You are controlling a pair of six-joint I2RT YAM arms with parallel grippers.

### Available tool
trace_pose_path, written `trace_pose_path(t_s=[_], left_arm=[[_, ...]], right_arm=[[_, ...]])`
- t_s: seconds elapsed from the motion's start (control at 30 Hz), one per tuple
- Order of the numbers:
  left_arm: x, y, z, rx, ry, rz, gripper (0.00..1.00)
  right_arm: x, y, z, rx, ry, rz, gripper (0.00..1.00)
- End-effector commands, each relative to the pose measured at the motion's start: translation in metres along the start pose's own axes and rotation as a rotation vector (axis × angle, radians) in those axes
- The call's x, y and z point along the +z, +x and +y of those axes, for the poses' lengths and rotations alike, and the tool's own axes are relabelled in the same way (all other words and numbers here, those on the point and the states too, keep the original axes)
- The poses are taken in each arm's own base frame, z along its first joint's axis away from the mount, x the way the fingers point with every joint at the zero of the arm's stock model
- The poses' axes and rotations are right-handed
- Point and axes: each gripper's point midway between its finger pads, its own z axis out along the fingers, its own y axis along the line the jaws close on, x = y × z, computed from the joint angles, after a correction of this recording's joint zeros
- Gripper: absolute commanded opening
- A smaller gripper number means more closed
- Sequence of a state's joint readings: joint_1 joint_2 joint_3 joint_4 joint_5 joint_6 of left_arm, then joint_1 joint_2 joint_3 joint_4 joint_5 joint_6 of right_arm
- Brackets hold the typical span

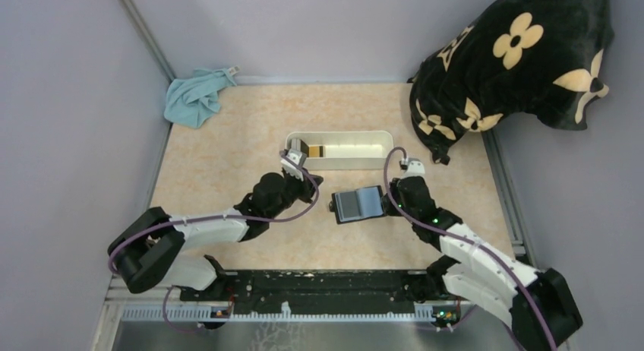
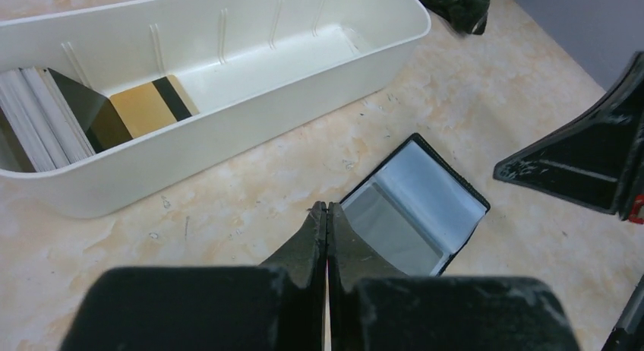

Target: Take the credit cards out of the card holder

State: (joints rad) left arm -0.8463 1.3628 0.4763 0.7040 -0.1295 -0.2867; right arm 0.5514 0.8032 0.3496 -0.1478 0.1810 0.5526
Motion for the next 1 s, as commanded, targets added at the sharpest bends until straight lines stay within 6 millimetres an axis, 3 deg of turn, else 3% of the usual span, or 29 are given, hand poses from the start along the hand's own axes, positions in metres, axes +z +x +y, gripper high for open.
trace_pose_path(t_s=[0.0,0.03,0.1,0.13,0.2,0.4,0.57,0.77,0.97], left_arm=[[-0.008,-0.016,0.006,-0.088,-0.042,-0.073,0.02],[-0.011,-0.016,0.011,-0.117,-0.066,-0.074,0.19],[-0.011,-0.011,0.022,-0.172,-0.083,-0.031,0.66],[-0.010,-0.006,0.028,-0.199,-0.088,0.007,0.81],[-0.009,0.004,0.044,-0.248,-0.122,0.069,0.95],[-0.022,0.007,0.069,-0.243,-0.222,0.043,0.98],[-0.025,0.010,0.079,-0.232,-0.260,0.047,0.98],[-0.025,0.015,0.079,-0.233,-0.254,0.061,0.99],[-0.028,0.013,0.081,-0.207,-0.250,0.044,0.99]], right_arm=[[0.016,-0.026,0.040,-0.087,-0.106,-0.020,0.00],[0.020,-0.026,0.046,-0.121,-0.098,-0.014,0.14],[0.027,-0.026,0.058,-0.170,-0.078,0.000,0.44],[0.031,-0.025,0.065,-0.195,-0.077,0.010,0.53],[0.040,-0.021,0.081,-0.239,-0.080,0.032,0.61],[0.055,-0.008,0.114,-0.333,-0.083,0.082,0.62],[0.067,0.010,0.124,-0.395,-0.060,0.131,0.61],[0.074,0.023,0.119,-0.438,0.003,0.166,0.56],[0.073,0.030,0.102,-0.458,0.066,0.181,0.51]])
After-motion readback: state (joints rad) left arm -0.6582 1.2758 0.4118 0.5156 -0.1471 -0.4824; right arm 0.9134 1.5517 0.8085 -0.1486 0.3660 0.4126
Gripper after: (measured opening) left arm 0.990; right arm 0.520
